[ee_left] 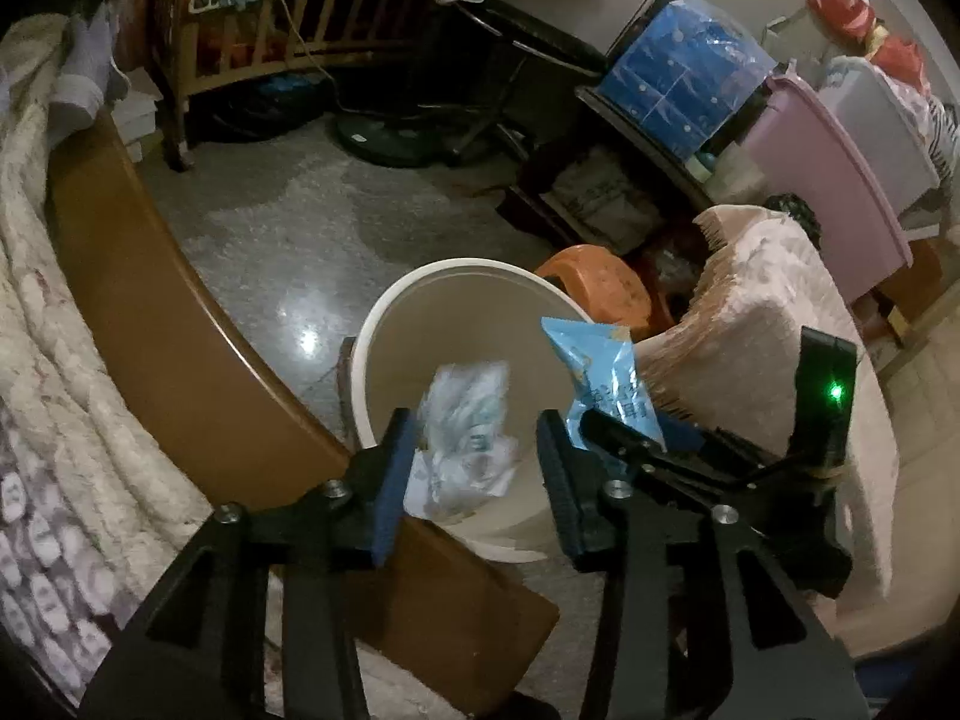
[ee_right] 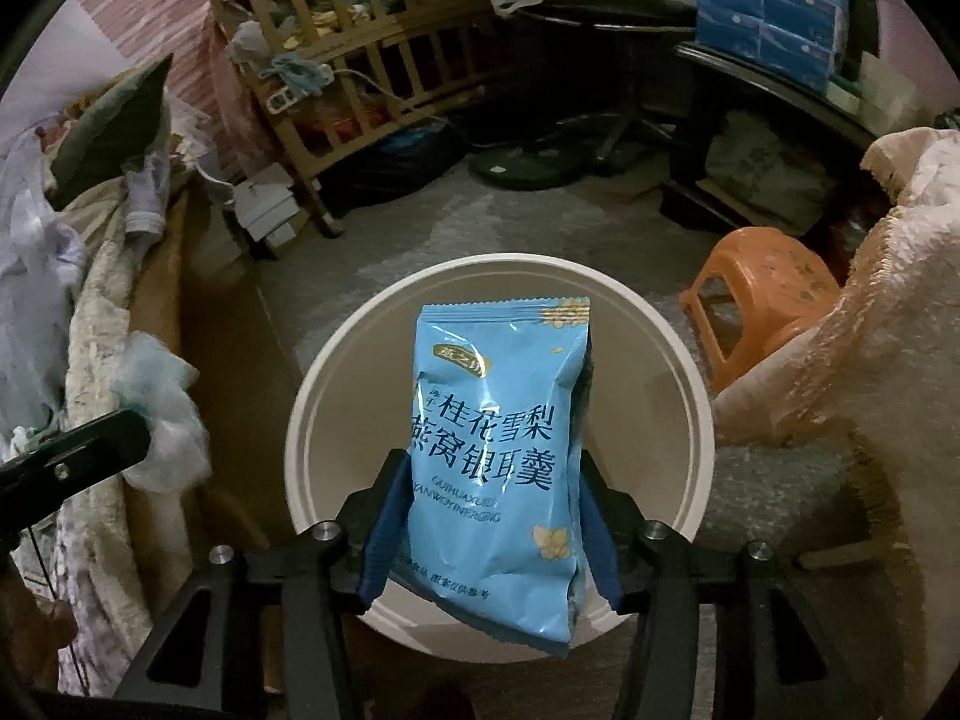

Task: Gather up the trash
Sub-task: 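Open the left tool to drop the wrapper while the right tool releases the blue bag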

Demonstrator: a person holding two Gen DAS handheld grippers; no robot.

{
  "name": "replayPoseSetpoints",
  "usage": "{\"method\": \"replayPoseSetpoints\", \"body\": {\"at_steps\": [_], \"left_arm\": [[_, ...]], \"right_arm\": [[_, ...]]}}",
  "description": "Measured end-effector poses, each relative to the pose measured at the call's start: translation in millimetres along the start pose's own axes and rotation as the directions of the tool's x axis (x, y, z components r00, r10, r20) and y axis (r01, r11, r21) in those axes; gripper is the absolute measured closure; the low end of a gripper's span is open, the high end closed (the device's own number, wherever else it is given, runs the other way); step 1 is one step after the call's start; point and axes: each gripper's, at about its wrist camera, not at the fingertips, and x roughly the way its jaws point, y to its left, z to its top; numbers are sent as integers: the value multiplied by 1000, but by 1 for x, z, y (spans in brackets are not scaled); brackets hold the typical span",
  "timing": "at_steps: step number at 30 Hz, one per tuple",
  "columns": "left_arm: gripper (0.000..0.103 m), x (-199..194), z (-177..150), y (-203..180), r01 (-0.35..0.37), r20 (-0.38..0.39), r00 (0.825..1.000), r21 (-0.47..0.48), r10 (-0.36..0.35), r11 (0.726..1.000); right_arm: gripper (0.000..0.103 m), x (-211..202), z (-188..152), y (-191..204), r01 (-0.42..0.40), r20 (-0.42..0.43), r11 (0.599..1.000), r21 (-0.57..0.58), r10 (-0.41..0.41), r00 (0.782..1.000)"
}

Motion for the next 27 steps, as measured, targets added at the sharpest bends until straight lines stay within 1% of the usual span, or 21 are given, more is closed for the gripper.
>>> {"method": "replayPoseSetpoints", "body": {"at_steps": [5, 11, 13, 17, 19, 22, 27], "left_arm": [[62, -1, -3, 6, -26, -9, 1000, -6, 26, 1000], [62, -12, -7, 13, -74, 9, 997, -22, 75, 997], [62, -17, -9, 15, -91, 20, 996, -22, 91, 996], [62, -26, -14, 22, -111, 29, 993, -37, 112, 993], [62, -30, -16, 26, -121, 34, 992, -45, 123, 992], [62, -38, -21, 29, -151, 46, 987, -53, 153, 987], [62, -56, -32, 39, -213, 66, 974, -60, 217, 975]], "right_arm": [[48, 6, -3, -2, -13, -22, 1000, 12, 13, 1000], [47, 8, -5, 3, -34, -31, 999, 10, 34, 999], [46, 6, -5, 6, -42, -26, 999, 8, 43, 999], [41, 1, -5, 11, -62, -11, 998, 1, 62, 998], [41, -3, -5, 15, -64, -3, 998, 3, 64, 998], [41, -9, -5, 23, -75, 5, 997, -6, 75, 997], [41, -15, -8, 39, -87, 2, 996, -32, 87, 996]]}}
